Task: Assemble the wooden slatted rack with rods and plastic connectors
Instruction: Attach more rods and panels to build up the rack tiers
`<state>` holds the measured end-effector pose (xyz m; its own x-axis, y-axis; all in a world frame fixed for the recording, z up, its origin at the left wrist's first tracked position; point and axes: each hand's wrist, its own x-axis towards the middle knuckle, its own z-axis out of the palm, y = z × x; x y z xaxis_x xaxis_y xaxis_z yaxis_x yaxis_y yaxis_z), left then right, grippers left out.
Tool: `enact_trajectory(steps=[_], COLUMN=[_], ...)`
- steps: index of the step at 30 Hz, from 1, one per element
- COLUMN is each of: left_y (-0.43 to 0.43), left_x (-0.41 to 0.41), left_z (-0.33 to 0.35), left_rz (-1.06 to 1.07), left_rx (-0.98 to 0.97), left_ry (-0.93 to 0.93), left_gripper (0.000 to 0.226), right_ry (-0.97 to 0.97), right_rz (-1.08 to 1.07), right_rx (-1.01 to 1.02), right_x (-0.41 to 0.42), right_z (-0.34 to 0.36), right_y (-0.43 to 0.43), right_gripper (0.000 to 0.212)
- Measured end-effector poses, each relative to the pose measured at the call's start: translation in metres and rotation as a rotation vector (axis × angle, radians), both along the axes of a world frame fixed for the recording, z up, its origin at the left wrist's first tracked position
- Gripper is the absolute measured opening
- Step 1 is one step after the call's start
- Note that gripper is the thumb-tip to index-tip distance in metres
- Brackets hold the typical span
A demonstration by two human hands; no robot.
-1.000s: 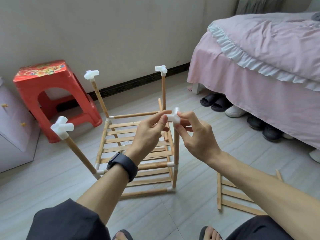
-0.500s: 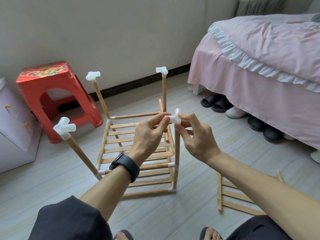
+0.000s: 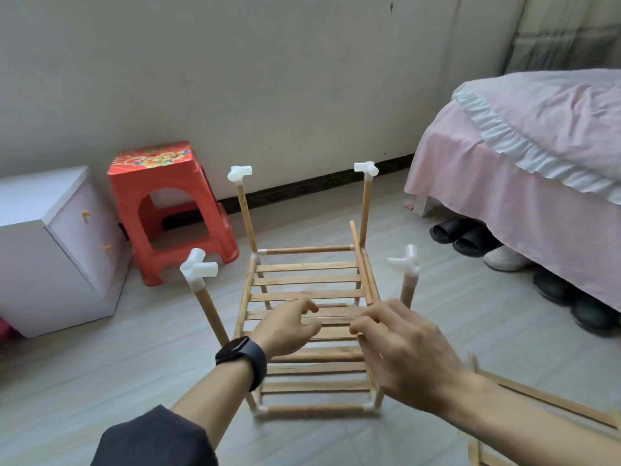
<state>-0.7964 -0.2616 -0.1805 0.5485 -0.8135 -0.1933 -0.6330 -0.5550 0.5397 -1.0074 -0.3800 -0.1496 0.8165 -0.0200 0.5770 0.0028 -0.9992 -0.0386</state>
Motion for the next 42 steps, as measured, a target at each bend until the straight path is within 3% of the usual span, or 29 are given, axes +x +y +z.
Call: enact_trajectory(steps=[2, 4, 6, 9, 12, 16, 20, 24, 33, 38, 42], left_y=[0.02, 0.035, 0.042, 0.042, 0.041, 0.044, 0.042, 0.041, 0.041, 0.039, 0.038], left_x=[0.015, 0.021, 0.021, 0.014, 0.011, 0.018, 0.02, 0.021, 0.02, 0.019, 0.011], left_z=[-0.026, -0.05, -0.071, -0.099, -0.112, -0.114, -0.115, -0.112, -0.11, -0.103, -0.096], left_rz=[0.026, 0.057, 0.054, 0.06, 0.087, 0.063, 0.04, 0.021, 0.012, 0.019, 0.02], left_rx=[0.114, 0.171, 0.211, 0.244, 0.218, 0.207, 0.23, 0.25, 0.302, 0.336, 0.377], left_ry=[-0.107, -0.18, -0.229, -0.25, -0.314, -0.262, -0.249, -0.239, -0.225, -0.233, -0.249], left_gripper=[0.044, 0.051, 0.06, 0.061, 0.06, 0.063, 0.069, 0.072, 0.074, 0.074, 0.089], right_ry=[0.311, 0.578, 0.721, 0.621, 0.518, 0.551, 0.617, 0.718, 0.739, 0.682, 0.62], right_rz=[-0.101, -0.311, -0.445, -0.568, -0.759, -0.878, -0.902, -0.901, -0.973, -0.843, -0.72], right_rx=[0.068, 0.275, 0.416, 0.537, 0.595, 0.582, 0.295, 0.083, 0.489, 0.657, 0.842], right_x=[0.019, 0.045, 0.074, 0.118, 0.155, 0.177, 0.179, 0.181, 0.184, 0.173, 0.155], right_z=[-0.022, -0.043, -0.057, -0.064, -0.073, -0.103, -0.119, -0.117, -0.096, -0.082, -0.063], right_y=[0.007, -0.004, -0.021, -0.042, -0.059, -0.076, -0.08, -0.083, -0.082, -0.04, 0.003], right_gripper=[0.02, 0.039, 0.05, 0.046, 0.06, 0.061, 0.042, 0.042, 0.057, 0.051, 0.053])
